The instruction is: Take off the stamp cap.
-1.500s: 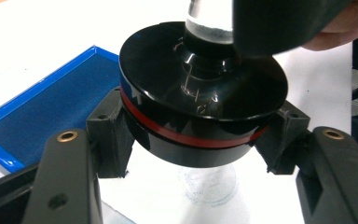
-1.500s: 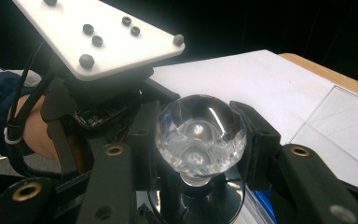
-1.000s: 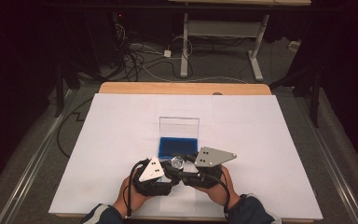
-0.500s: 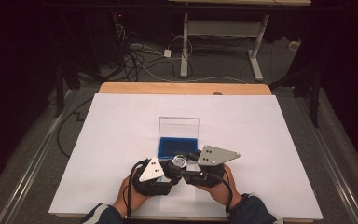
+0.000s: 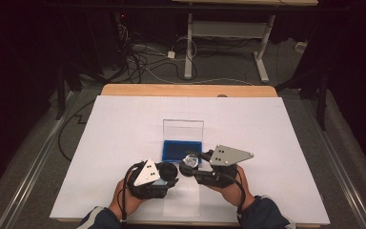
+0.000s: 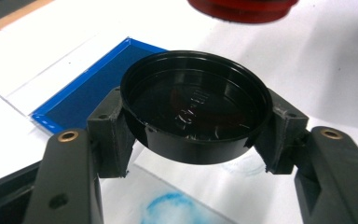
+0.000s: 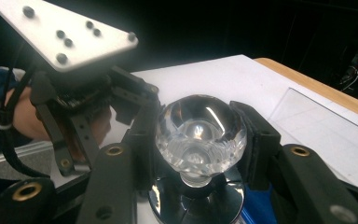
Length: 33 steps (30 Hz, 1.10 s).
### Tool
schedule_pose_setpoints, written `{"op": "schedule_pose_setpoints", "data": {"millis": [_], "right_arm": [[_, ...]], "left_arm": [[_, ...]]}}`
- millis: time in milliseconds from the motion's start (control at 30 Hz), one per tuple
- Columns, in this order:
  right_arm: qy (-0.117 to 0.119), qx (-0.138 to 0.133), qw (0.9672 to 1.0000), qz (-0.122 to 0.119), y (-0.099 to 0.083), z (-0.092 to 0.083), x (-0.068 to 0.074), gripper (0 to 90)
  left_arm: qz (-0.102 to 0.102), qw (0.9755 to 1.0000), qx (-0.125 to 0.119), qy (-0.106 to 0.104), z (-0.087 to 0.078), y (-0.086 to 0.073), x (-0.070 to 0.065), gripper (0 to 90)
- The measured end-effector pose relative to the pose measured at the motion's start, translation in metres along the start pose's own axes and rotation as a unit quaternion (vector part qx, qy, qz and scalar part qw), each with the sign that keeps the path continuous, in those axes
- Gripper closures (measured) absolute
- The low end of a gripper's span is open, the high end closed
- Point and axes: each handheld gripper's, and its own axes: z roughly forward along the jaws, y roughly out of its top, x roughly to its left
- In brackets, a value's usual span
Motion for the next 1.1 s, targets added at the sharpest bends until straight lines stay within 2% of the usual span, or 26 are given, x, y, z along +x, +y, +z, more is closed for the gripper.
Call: {"op": "schedule_pose_setpoints", "data": {"millis": [167, 433, 667, 1100], "right_arm": [[-0.007, 0.002, 1.0000, 0.004, -0.001, -0.004, -0.005, 56.3], [-0.018, 0.002, 0.9998, 0.004, -0.001, -0.011, -0.011, 56.3], [-0.026, 0.003, 0.9997, 0.002, -0.002, -0.013, -0.013, 56.3], [-0.031, 0.002, 0.9995, 0.004, -0.003, -0.015, -0.017, 56.3]], "left_arm": [[-0.004, 0.9999, -0.007, 0.009, -0.010, -0.003, 0.008, 36.1], [-0.001, 0.9997, -0.008, 0.025, -0.022, -0.006, 0.017, 36.1], [0.006, 0.9995, -0.005, 0.032, -0.029, -0.010, 0.022, 36.1], [0.004, 0.9991, 0.006, 0.042, -0.044, -0.024, 0.028, 36.2]]}}
